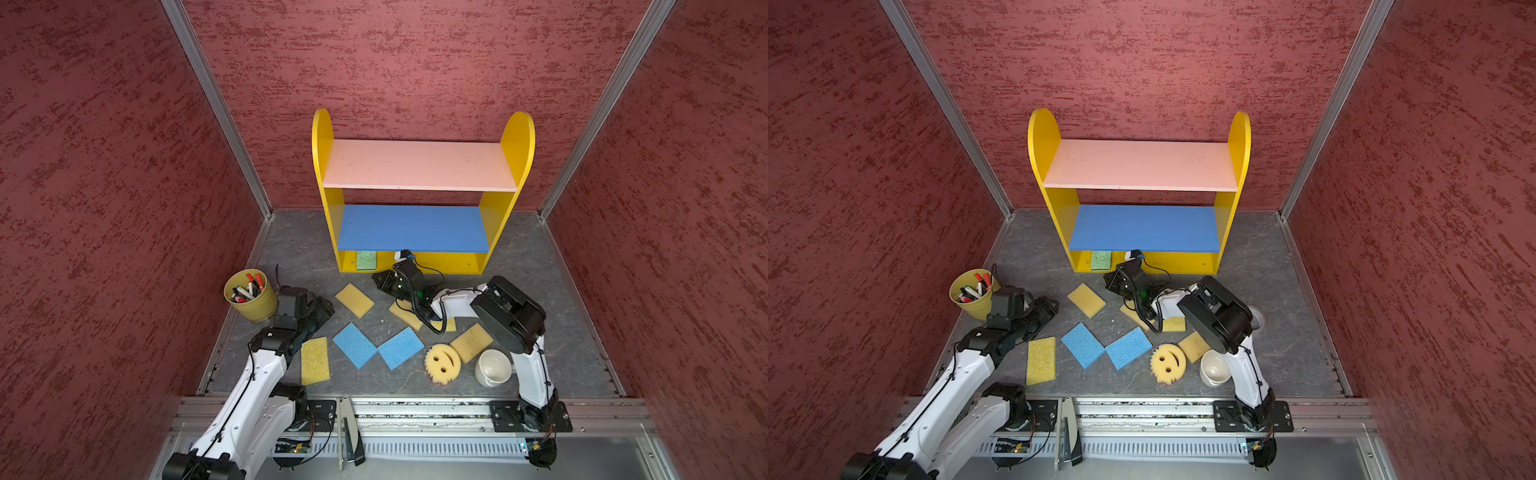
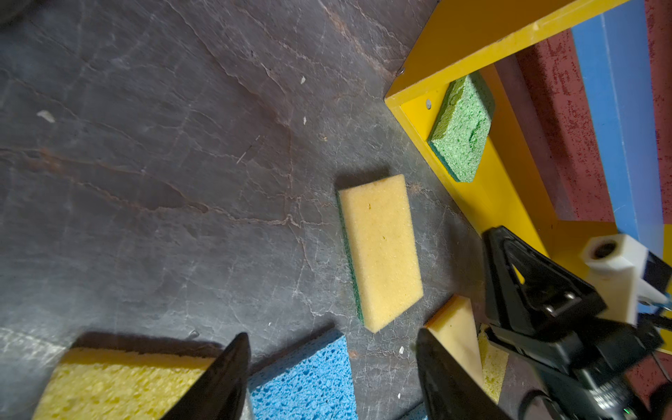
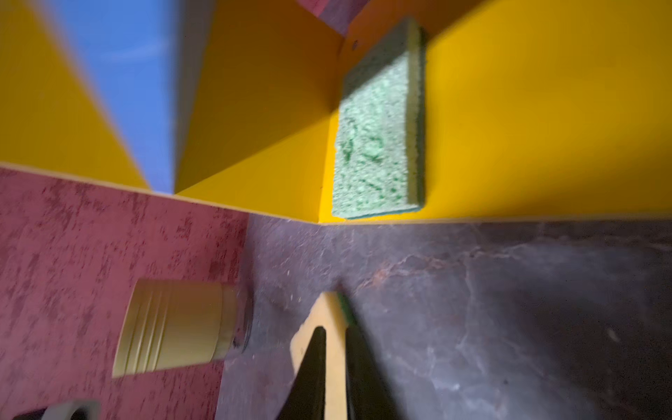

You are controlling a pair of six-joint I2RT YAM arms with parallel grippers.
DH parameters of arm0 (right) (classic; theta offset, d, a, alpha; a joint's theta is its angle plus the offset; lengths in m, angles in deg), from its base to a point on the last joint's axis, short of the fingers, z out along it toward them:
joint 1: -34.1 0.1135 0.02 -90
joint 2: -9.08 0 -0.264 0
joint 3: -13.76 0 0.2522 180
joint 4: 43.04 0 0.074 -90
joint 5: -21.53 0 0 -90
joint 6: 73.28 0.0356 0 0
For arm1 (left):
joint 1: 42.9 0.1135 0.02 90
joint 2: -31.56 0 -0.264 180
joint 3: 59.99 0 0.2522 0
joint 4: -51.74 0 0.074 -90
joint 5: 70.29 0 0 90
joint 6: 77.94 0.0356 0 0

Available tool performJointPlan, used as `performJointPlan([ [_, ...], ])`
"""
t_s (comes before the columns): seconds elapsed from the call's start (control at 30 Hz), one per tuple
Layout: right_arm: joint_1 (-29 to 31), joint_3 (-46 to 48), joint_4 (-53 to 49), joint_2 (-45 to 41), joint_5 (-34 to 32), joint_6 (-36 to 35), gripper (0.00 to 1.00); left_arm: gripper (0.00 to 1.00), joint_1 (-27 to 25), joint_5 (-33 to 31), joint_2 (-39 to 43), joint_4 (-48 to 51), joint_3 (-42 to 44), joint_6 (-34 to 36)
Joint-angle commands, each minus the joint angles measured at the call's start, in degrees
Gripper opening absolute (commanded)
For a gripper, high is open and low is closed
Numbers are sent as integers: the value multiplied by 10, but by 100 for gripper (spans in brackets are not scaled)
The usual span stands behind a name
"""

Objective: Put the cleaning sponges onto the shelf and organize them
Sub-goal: 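Open the right gripper and release the green sponge, then move the right gripper to the yellow sponge with green scrub side and grasp it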

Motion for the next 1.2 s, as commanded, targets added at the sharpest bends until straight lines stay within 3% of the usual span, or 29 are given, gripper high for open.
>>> performJointPlan([
  [0.0, 2, 46, -3, -53, 36, -17, 17, 71, 5, -9, 5, 10, -7, 10],
  [0.23, 5, 107, -130, -135, 61, -80, 23, 72, 6, -5, 3, -1, 1, 11],
  [0.47, 27, 40, -289, -132, 24, -215, 44, 71, 6, 14, -38, -25, 0, 12],
  [0.63, 38, -52, -355, -66, 49, -269, 49, 66, 7, 34, -70, -58, 1, 9],
  [1.17, 43, -161, -362, 51, 75, -288, 54, 61, -14, 46, -199, -168, 10, -17],
])
